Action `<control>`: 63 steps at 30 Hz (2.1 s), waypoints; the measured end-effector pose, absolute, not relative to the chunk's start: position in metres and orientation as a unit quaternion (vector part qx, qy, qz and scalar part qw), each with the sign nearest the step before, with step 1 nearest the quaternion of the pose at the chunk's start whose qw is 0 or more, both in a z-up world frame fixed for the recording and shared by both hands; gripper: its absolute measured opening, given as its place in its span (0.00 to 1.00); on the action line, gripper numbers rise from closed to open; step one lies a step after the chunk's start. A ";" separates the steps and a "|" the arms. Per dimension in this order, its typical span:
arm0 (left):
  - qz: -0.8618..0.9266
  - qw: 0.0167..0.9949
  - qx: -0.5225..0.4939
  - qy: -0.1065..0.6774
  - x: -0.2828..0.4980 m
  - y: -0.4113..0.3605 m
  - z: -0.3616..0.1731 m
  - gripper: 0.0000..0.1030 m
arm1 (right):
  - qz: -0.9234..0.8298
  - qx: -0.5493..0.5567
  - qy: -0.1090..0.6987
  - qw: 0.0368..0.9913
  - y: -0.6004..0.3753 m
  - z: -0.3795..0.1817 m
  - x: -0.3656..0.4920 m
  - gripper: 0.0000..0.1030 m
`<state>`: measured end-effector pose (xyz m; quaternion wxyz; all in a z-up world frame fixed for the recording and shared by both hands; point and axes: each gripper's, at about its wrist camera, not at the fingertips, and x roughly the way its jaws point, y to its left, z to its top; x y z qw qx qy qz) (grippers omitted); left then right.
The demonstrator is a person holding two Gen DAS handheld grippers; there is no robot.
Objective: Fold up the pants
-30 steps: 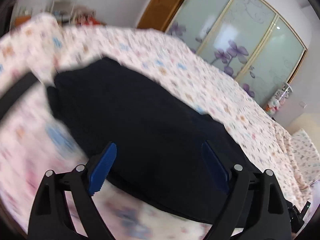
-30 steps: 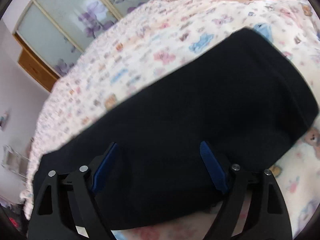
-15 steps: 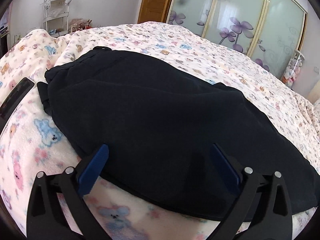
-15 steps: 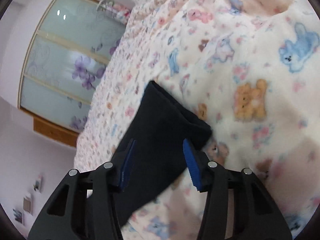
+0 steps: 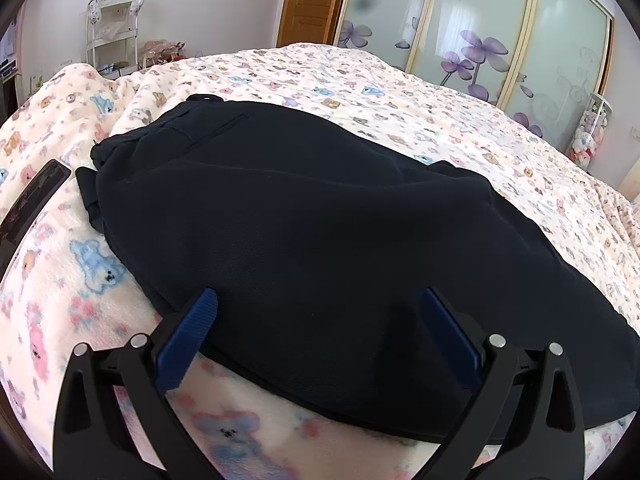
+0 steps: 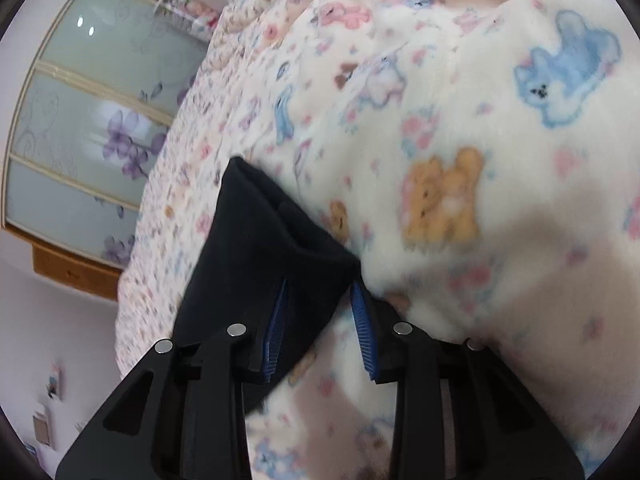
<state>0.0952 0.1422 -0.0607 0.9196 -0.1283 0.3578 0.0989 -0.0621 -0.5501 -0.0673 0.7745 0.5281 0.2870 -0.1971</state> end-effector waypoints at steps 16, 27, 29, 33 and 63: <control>0.095 0.920 -0.133 0.355 0.095 0.143 -0.061 0.98 | -0.245 0.546 0.250 0.762 -0.546 -0.076 -0.063 0.31; 0.094 0.920 -0.136 0.354 0.094 0.143 -0.061 0.98 | -0.205 0.526 0.144 0.813 -0.520 -0.033 -0.072 0.13; 0.094 0.920 -0.136 0.354 0.094 0.143 -0.061 0.98 | -0.163 0.476 0.132 0.854 -0.497 -0.007 -0.060 0.13; 0.096 0.920 -0.134 0.355 0.094 0.143 -0.061 0.98 | -0.075 0.384 0.131 0.911 -0.436 0.030 -0.033 0.13; 0.072 0.922 -0.187 0.330 0.087 0.154 -0.059 0.98 | 0.262 0.105 0.420 0.862 -0.066 -0.031 0.106 0.69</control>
